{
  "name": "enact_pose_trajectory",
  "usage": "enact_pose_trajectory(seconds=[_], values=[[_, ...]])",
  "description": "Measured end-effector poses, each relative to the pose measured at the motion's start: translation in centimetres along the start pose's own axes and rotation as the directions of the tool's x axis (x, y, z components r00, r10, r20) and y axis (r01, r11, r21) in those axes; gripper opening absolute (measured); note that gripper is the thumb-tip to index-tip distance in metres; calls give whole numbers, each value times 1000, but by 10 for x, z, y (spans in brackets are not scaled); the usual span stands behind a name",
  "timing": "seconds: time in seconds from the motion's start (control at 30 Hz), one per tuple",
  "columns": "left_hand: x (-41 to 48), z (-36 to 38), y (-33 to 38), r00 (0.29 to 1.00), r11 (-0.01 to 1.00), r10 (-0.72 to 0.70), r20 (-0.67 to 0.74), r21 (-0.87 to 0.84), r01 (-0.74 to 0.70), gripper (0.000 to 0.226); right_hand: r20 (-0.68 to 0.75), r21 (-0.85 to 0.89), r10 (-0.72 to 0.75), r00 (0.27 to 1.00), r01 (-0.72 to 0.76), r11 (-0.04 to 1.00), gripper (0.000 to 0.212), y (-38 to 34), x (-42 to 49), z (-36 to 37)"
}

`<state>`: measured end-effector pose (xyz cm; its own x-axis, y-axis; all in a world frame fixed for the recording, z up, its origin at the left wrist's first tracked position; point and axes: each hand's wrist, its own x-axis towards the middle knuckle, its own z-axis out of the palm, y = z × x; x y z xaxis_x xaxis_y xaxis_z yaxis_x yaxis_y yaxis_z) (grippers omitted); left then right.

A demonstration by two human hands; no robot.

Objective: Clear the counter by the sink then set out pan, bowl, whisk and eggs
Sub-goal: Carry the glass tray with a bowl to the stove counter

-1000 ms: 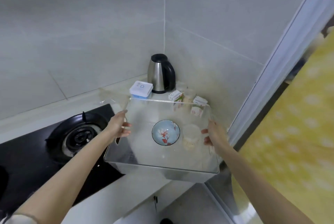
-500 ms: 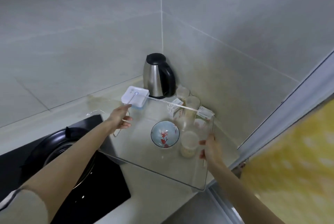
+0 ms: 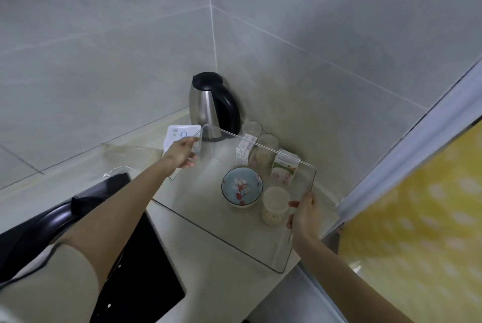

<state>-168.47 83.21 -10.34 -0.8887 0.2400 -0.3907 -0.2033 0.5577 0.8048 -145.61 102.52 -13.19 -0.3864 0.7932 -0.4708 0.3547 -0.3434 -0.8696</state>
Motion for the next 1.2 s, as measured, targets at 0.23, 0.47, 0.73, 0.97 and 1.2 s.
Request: enact_pose_trajectory(seconds=[0.23, 0.47, 0.73, 0.97, 1.2], values=[[23, -12, -3, 998, 999, 53, -23, 2, -53, 36, -23, 54, -34, 999, 36, 998, 32, 6, 0, 24], [26, -23, -13, 987, 980, 123, -103, 171, -104, 37, 28, 96, -13, 1000, 10, 995, 23, -10, -5, 32], [-20, -31, -26, 910, 903, 308, -276, 388, -187, 42, 60, -42, -95, 994, 97, 994, 38, -3, -12, 25], [-114, -23, -34, 897, 891, 394, -199, 324, -319, 41, 155, -264, -456, 876, 482, 835, 46, 12, -68, -10], [-234, -20, -47, 890, 881, 441, -115, 245, -404, 36, 406, -177, -595, 694, 698, 693, 51, 27, -153, -45]])
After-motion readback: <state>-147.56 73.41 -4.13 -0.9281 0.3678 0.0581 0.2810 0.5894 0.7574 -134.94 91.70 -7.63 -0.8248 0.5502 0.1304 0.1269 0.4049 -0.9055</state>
